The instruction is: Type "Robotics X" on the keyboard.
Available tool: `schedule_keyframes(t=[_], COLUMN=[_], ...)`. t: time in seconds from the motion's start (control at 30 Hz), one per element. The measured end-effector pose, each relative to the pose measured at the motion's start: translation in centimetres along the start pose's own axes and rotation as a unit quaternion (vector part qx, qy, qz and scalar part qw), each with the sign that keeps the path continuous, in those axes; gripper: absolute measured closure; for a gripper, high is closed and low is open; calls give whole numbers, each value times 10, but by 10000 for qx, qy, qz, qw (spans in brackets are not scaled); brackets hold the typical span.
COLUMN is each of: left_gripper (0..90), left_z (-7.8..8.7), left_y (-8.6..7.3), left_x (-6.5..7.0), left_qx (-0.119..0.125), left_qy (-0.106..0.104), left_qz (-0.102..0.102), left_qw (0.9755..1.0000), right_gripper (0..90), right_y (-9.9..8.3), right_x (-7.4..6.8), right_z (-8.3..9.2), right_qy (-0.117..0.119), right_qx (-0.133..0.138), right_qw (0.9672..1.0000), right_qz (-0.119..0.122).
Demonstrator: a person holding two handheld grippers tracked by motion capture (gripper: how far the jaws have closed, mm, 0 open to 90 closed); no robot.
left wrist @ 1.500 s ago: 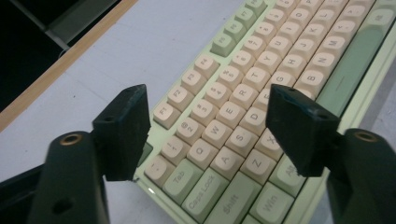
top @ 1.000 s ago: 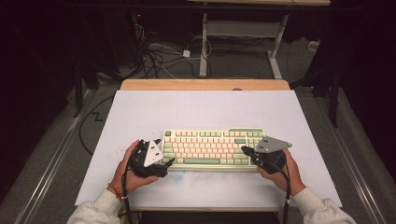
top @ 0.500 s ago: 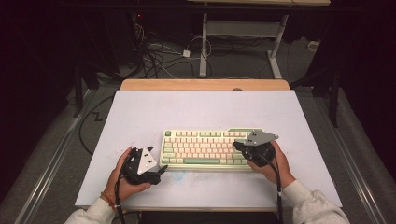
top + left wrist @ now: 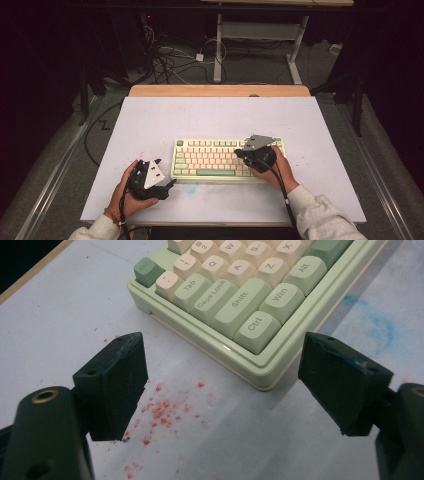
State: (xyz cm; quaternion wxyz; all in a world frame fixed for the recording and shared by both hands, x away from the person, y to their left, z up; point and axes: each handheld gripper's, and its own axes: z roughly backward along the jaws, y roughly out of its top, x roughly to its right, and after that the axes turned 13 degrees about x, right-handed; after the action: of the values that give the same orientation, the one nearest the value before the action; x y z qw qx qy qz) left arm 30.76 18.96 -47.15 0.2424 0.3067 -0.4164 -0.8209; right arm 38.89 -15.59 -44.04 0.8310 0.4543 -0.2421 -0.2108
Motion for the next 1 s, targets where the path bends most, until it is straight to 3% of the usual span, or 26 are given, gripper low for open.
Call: schedule_keyframes(t=[0.3,0.53,0.73,1.0], left_gripper=[185,185,185,185], left_z=[-1,-2,-3,-3], left_y=[0,0,0,0], left_x=[0,1,1,1], left_qx=[-16,-56,-66,-83], left_qy=[-23,-46,-78,-70], left_qz=[-16,-51,-51,-54], left_qw=[10000,10000,9999,9999], right_gripper=[900,900,900,900], right_y=[1,1,-1,4], right_x=[-4,-2,-2,-1], right_z=[-18,-20,-24,-14], right_qy=[17,-36,5,-11], right_qx=[-232,-217,-426,-94], right_qw=[9997,9997,9990,10000], right_qz=[58,98,120,26])
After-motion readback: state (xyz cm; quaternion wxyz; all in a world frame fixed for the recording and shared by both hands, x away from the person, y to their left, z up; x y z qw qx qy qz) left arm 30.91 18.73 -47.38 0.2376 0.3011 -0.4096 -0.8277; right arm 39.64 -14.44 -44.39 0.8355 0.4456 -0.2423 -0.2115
